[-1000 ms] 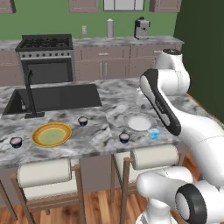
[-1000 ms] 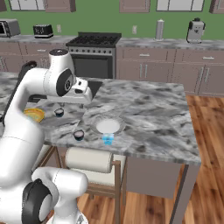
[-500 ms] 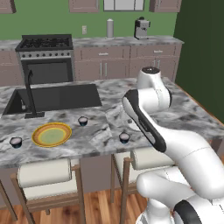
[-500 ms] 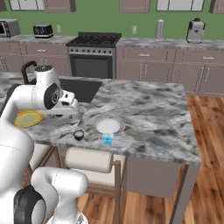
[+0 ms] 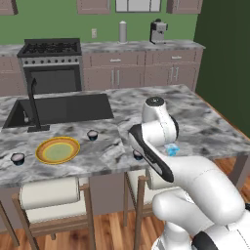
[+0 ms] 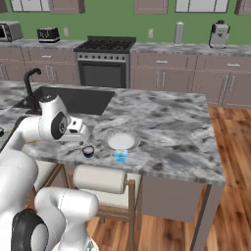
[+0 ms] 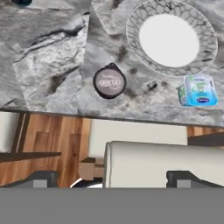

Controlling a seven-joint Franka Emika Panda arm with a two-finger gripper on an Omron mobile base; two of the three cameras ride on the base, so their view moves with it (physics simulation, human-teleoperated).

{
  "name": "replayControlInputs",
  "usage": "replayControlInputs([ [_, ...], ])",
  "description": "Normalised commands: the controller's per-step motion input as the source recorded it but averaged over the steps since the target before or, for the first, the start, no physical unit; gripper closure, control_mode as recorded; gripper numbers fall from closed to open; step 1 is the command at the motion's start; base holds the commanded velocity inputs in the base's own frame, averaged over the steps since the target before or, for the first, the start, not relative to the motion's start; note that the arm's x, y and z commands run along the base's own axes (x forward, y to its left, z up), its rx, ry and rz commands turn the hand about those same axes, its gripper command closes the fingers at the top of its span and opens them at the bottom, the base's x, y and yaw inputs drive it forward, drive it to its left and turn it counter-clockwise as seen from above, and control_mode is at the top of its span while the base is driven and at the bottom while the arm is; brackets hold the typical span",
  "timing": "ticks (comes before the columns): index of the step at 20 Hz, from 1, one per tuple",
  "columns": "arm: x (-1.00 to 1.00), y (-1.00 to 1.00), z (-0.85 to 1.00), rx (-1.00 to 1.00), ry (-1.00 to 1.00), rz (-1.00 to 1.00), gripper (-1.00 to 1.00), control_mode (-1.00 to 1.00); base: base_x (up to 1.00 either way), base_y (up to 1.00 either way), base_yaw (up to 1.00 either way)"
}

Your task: Place two yogurt containers on each plate.

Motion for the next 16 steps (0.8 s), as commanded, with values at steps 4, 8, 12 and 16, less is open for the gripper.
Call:
replayControlInputs([
  [4,0.28,-0.02,-0.43,0.00,-0.01,-0.02,-1.00,-1.00,0.00,0.00,0.00],
  [8,0.35,-0.01,-0.40,0.01,0.00,0.00,-1.00,-1.00,0.00,0.00,0.00],
  [12,0.35,-0.03,-0.34,0.03,0.00,0.00,-1.00,-1.00,0.00,0.00,0.00],
  [16,0.36,0.00,-0.32,0.02,0.00,0.00,-1.00,-1.00,0.00,0.00,0.00],
])
